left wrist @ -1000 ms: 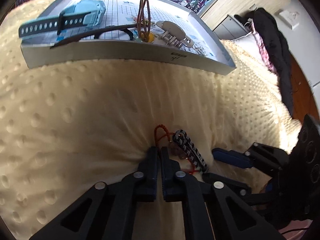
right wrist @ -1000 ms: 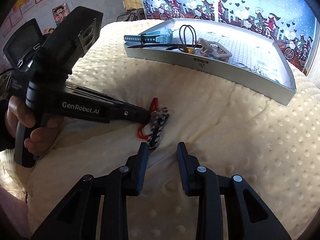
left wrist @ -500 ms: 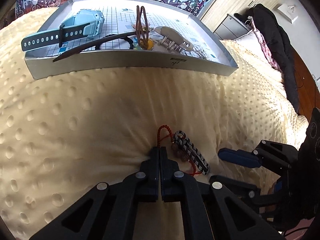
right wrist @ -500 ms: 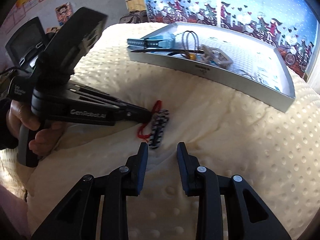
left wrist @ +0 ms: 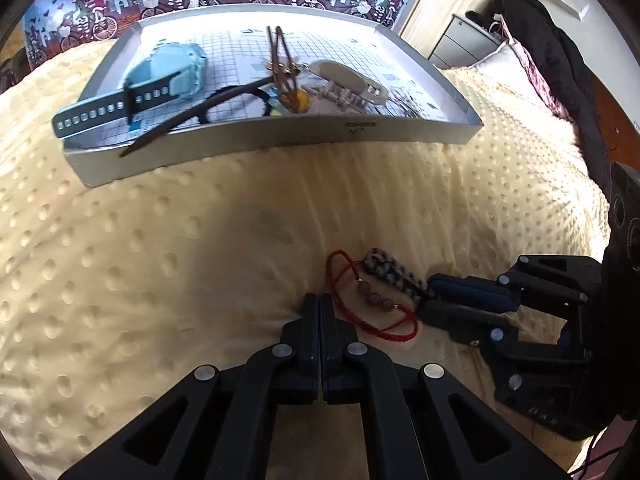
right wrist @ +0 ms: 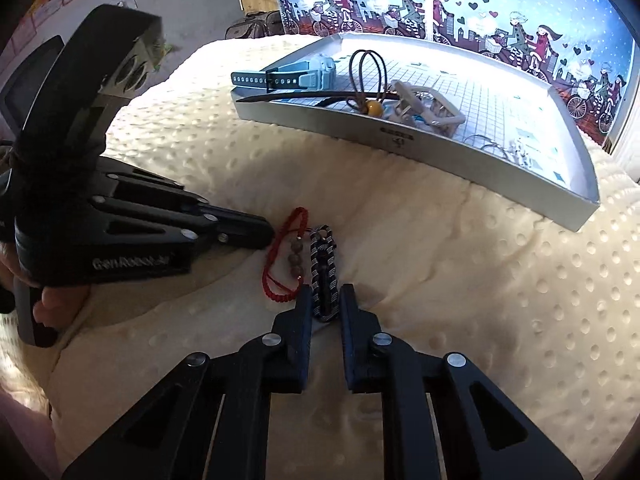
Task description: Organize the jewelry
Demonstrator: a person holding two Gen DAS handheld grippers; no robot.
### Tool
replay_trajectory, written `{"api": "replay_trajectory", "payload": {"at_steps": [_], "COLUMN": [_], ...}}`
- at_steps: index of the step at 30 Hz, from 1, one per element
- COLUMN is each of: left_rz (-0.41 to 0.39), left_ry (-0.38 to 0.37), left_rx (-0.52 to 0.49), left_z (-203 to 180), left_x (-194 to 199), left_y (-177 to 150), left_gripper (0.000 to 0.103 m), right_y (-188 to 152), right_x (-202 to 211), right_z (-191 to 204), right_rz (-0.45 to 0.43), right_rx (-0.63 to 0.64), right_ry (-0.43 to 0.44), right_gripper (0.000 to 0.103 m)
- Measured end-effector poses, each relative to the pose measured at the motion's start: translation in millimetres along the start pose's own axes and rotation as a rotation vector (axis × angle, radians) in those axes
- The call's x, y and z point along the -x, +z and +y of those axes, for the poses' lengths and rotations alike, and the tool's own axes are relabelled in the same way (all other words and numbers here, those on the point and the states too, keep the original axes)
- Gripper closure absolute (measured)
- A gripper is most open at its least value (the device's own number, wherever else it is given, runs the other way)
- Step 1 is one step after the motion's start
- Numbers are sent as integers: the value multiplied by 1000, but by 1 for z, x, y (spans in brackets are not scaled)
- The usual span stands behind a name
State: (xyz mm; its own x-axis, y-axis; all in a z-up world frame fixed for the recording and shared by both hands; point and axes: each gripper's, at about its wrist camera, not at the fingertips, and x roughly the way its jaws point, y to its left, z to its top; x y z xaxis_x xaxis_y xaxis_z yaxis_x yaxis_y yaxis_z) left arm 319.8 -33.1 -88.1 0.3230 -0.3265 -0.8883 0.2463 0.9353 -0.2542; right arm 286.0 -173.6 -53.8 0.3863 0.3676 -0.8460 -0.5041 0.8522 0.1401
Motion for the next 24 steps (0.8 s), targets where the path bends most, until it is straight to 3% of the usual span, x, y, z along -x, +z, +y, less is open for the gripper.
{"api": "replay_trajectory", "payload": {"at_steps": [4,9,17,21,24], "left_rz": [-8,-10,10,27,36], "left_ry": [-17,-121,-181,-174,-216], "left_rx": [-1,70,141,128,156], "left_z": [4,16,19,9,8], "left_x": [3,5,1,-7,-13], "left_y": [-2,-6,-6,-4,-2], "left_gripper": [102,102,101,102,102], "right_y": [1,-1,-1,0,-1], "right_x": [6,5,-4,-8,-9], "right_z": [-10,-27,-38,-43,-47], "right_rz": [-9,12,28,24,20], "right_rx": [-28,-89,-150,-167,-174], "right_ry": [-24,-54,-36,-38,-39], "right_gripper": [91,91,91,90,88]}}
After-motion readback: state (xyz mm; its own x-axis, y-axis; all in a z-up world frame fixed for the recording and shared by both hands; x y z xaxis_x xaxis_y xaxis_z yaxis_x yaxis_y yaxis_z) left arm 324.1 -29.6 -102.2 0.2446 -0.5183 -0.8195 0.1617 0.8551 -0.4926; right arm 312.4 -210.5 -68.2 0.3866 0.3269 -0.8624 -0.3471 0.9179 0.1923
